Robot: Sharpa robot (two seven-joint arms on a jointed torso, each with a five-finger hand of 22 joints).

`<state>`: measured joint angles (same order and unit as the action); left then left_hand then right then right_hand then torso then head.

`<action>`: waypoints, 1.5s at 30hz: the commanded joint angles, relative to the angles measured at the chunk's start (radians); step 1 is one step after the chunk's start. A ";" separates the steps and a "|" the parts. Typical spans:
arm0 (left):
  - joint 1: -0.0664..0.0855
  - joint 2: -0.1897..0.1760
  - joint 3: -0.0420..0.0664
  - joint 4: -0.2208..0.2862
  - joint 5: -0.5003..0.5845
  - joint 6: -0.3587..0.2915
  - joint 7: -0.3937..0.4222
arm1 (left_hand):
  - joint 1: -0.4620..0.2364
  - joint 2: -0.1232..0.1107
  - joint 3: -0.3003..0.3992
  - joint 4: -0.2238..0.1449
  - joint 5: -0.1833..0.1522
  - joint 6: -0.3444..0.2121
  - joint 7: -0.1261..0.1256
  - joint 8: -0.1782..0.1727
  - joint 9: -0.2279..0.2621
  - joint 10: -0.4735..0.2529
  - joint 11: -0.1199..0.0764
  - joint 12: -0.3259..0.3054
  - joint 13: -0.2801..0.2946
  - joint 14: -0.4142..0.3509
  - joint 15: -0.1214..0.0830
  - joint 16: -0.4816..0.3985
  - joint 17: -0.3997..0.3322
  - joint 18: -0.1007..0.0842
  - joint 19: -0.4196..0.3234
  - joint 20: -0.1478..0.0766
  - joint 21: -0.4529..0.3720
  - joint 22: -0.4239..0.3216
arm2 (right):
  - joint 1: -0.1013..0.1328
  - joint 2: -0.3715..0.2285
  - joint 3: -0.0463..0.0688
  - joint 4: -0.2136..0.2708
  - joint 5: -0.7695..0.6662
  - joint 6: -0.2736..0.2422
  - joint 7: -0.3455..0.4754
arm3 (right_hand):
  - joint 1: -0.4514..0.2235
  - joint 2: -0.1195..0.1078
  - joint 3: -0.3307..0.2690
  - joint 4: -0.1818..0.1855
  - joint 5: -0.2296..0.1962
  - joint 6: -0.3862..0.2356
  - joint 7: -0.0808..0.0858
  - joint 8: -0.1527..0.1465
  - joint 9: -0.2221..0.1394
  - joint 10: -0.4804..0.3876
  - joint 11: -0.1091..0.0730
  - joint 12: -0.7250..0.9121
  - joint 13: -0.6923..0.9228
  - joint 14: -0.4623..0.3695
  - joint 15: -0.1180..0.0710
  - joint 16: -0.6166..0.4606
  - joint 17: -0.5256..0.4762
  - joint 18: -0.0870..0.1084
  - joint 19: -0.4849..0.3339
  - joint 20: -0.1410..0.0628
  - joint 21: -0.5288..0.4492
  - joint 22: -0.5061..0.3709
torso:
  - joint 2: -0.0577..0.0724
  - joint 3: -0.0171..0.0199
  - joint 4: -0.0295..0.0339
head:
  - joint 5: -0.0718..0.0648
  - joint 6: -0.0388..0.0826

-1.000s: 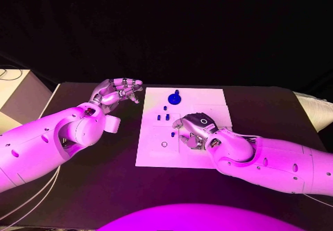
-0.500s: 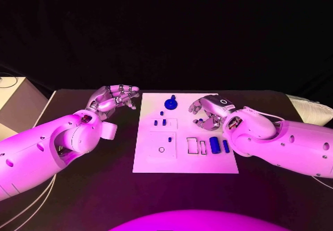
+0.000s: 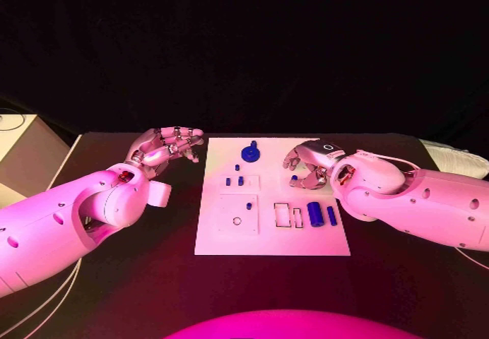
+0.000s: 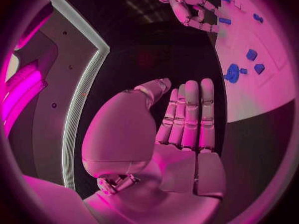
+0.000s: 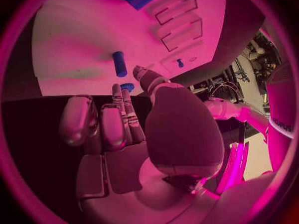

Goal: Assemble the parts on the task board

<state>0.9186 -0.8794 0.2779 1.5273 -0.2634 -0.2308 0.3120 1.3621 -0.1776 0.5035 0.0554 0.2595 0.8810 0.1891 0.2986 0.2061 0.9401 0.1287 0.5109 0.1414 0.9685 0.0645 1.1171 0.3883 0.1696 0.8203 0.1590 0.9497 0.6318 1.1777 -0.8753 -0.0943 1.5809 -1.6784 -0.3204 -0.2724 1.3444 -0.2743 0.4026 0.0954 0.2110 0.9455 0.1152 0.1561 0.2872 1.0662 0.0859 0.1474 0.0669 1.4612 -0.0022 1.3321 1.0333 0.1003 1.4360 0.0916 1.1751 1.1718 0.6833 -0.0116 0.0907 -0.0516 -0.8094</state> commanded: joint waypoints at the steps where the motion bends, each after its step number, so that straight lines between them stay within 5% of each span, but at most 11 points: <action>1: 0.000 0.001 0.001 0.002 0.007 0.009 0.006 | 0.010 -0.001 -0.008 0.000 0.003 0.003 0.002 0.004 -0.002 -0.006 -0.002 0.007 -0.002 0.005 -0.005 -0.005 -0.001 0.014 0.007 0.002 -0.005 -0.002 | 0.000 0.003 -0.001 -0.005 -0.030 0.089 0.008 | 0.013 0.002 -0.008 0.000 -0.006 0.006 -0.005 -0.006 -0.001 -0.004 0.000 0.002 0.001 0.012 0.001 0.005 -0.001 -0.009 0.001 0.004 -0.005 0.000 | 0.001 -0.0004 0.0008 | 0.001 -0.002; 16: 0.000 0.001 0.001 -0.001 0.007 0.007 0.005 | 0.010 0.000 -0.009 0.002 0.003 0.003 0.002 0.004 -0.002 -0.006 -0.002 0.007 -0.002 0.005 -0.005 -0.005 -0.002 0.014 0.007 0.002 -0.006 -0.002 | -0.002 0.012 -0.002 -0.024 -0.056 0.090 -0.014 | 0.036 0.021 0.000 0.026 -0.005 0.032 0.004 0.000 -0.001 0.020 -0.005 0.017 0.002 0.012 -0.003 0.009 -0.001 -0.010 0.005 0.001 -0.001 0.007 | 0.000 0.0002 0.0003 | 0.001 -0.006; 24: -0.001 0.001 0.001 -0.001 0.007 0.005 0.003 | 0.010 0.001 -0.009 0.002 0.003 0.003 0.002 0.005 -0.002 -0.005 -0.002 0.007 -0.002 0.005 -0.005 -0.005 -0.002 0.014 0.008 0.002 -0.006 -0.003 | -0.004 0.017 -0.003 -0.024 -0.052 0.076 -0.009 | 0.058 0.033 0.060 0.044 -0.024 0.065 0.006 0.010 0.001 0.045 -0.007 0.021 0.001 0.013 -0.005 0.014 0.001 -0.013 0.010 -0.001 0.012 0.023 | 0.001 0.0006 -0.0009 | 0.003 -0.008; 25: -0.001 0.001 0.001 -0.001 0.007 0.004 0.003 | 0.010 0.001 -0.009 0.002 0.003 0.003 0.002 0.005 -0.002 -0.005 -0.002 0.007 -0.002 0.005 -0.005 -0.005 -0.002 0.014 0.008 0.002 -0.006 -0.003 | -0.004 0.017 -0.003 -0.023 -0.051 0.073 -0.007 | 0.067 0.039 0.094 0.049 -0.064 0.085 0.010 0.019 0.005 0.067 -0.012 0.024 0.002 0.014 -0.012 0.016 0.003 -0.016 0.014 -0.003 0.023 0.034 | 0.001 0.0007 -0.0013 | 0.003 -0.008; 28: -0.001 0.001 0.001 -0.001 0.007 0.003 0.002 | 0.010 0.002 -0.009 0.004 0.003 0.003 0.002 0.005 -0.002 -0.005 -0.002 0.007 -0.002 0.006 -0.005 -0.005 -0.002 0.014 0.008 0.002 -0.007 -0.003 | -0.005 0.018 -0.003 -0.022 -0.050 0.070 -0.006 | 0.070 0.036 0.137 0.054 -0.070 0.113 0.009 0.032 0.012 0.103 -0.018 0.026 0.005 0.015 -0.015 0.020 0.006 -0.019 0.021 -0.008 0.042 0.055 | 0.000 0.0007 -0.0017 | 0.003 -0.009; 34: -0.001 0.000 0.001 -0.002 0.007 0.000 0.000 | 0.010 0.002 -0.009 0.004 0.003 0.003 0.002 0.005 -0.002 -0.005 -0.002 0.007 -0.002 0.006 -0.005 -0.005 -0.002 0.014 0.008 0.002 -0.007 -0.003 | -0.005 0.017 -0.003 -0.026 -0.066 0.082 -0.017 | 0.087 0.059 0.185 0.032 -0.086 0.175 -0.005 0.071 0.040 0.190 -0.042 0.035 0.021 0.018 -0.032 0.028 0.017 -0.025 0.031 -0.024 0.072 0.087 | -0.001 0.0004 -0.0009 | 0.001 -0.013; 45: -0.002 -0.001 0.001 -0.002 0.007 -0.003 -0.003 | 0.011 0.005 -0.009 0.005 0.003 0.003 0.002 0.005 -0.002 -0.005 -0.002 0.008 -0.002 0.006 -0.005 -0.005 -0.002 0.014 0.009 0.002 -0.008 -0.004 | -0.008 0.018 -0.003 -0.026 -0.087 0.073 -0.028 | 0.093 0.060 0.204 0.008 -0.107 0.171 -0.002 0.074 0.050 0.199 -0.042 0.019 0.026 0.020 -0.034 0.033 0.024 -0.027 0.032 -0.029 0.079 0.096 | 0.000 0.0003 -0.0009 | 0.001 -0.013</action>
<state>0.9166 -0.8809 0.2778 1.5240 -0.2623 -0.2322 0.3065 1.3671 -0.1726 0.4981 0.0608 0.2595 0.8810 0.1891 0.2985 0.2055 0.9401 0.1287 0.5141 0.1409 0.9722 0.0607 1.1171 0.3877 0.1696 0.8240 0.1628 0.9456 0.6289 1.1718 -0.8573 -0.0968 1.5562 -1.7393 -0.2493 -0.2896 1.4164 -0.2291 0.6035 0.1103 0.1093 1.1195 0.1096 0.2308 0.3369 1.2256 0.0769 0.1687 0.0767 1.4665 -0.0327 1.3593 1.0557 0.0841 1.4647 0.0699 1.2515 1.2668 0.6828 -0.0109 0.0895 -0.0501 -0.8226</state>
